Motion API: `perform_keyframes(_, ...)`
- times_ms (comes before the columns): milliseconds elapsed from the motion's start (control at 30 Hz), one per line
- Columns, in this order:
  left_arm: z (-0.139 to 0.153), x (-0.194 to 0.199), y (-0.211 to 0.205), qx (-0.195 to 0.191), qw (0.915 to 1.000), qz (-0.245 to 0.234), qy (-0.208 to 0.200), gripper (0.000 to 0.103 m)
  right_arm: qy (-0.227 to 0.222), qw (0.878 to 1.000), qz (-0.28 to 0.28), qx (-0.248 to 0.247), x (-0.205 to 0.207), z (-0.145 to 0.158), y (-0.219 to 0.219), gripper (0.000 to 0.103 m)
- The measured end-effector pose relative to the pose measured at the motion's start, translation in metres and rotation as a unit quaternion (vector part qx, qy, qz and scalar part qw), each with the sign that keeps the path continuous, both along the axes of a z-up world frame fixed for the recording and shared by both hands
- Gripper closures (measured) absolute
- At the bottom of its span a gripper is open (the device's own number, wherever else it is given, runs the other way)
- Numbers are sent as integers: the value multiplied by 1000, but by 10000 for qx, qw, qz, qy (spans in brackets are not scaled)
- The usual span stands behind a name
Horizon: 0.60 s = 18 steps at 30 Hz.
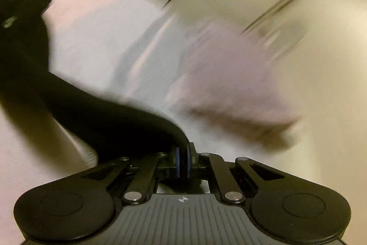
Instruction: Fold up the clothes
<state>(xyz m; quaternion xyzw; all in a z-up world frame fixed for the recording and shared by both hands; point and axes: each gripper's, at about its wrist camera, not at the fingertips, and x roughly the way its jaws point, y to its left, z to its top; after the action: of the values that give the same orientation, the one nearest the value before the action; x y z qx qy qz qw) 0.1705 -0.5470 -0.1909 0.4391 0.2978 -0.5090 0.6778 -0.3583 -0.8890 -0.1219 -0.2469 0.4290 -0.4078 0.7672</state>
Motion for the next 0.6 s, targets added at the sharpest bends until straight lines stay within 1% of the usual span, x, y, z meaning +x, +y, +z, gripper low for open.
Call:
perform_keyframes(33, 1, -3, -1, -14, 10000, -44, 16, 80, 109, 9995, 58, -277, -4, -7, 12, 99)
perform_keyframes(67, 2, -5, -1, -12, 10000, -87, 36, 80, 253, 9986, 102, -450, -9, -19, 24, 99)
perform_keyframes(100, 2, -6, 0, -3, 9999, -123, 57, 80, 445, 9979, 75, -469, -13, -35, 33, 98)
perform_keyframes(133, 1, -7, 1, 21, 9999, -138, 78, 80, 694, 9973, -64, -235, -18, -55, 38, 95)
perform_keyframes(167, 1, -8, 3, 49, 9998, -142, 92, 80, 955, 9948, -285, 221, -23, -78, 39, 85)
perform_keyframes(200, 0, -8, 6, 76, 9998, -143, 105, 80, 1202, 9879, -564, 805, -28, -100, 39, 78)
perform_keyframes(233, 0, -8, 11, 101, 9998, -140, 112, 80, 1288, 9808, -784, 1235, -32, -116, 43, 78)
perform_keyframes(267, 0, -8, 16, 128, 9998, -136, 113, 80, 1242, 9762, -932, 1512, -36, -125, 50, 78)
perform_keyframes(300, -1, -6, 21, 165, 9997, -133, 97, 80, 1186, 9730, -1063, 1669, -38, -132, 58, 75)
perform_keyframes(333, -2, -5, 27, 202, 9997, -117, 84, 80, 1121, 9716, -1177, 1721, -38, -135, 67, 71)
perform_keyframes(367, -2, -3, 34, 237, 9997, -60, 83, 80, 1002, 9699, -1293, 1803, -38, -136, 78, 61)
perform_keyframes(400, -3, 0, 40, 263, 9996, 23, 88, 80, 845, 9678, -1383, 1925, -37, -134, 87, 53)
perform_keyframes(467, -3, 4, 51, 303, 9994, 147, 84, 80, 605, 9633, -1492, 2148, -29, -132, 103, 48)
perform_keyframes(533, -2, 8, 62, 336, 9991, 239, 68, 79, 335, 9576, -1574, 2388, -27, -129, 115, 48)
perform_keyframes(600, -2, 11, 74, 380, 9989, 279, 41, 75, -52, 9496, -1588, 2702, -21, -126, 127, 48)
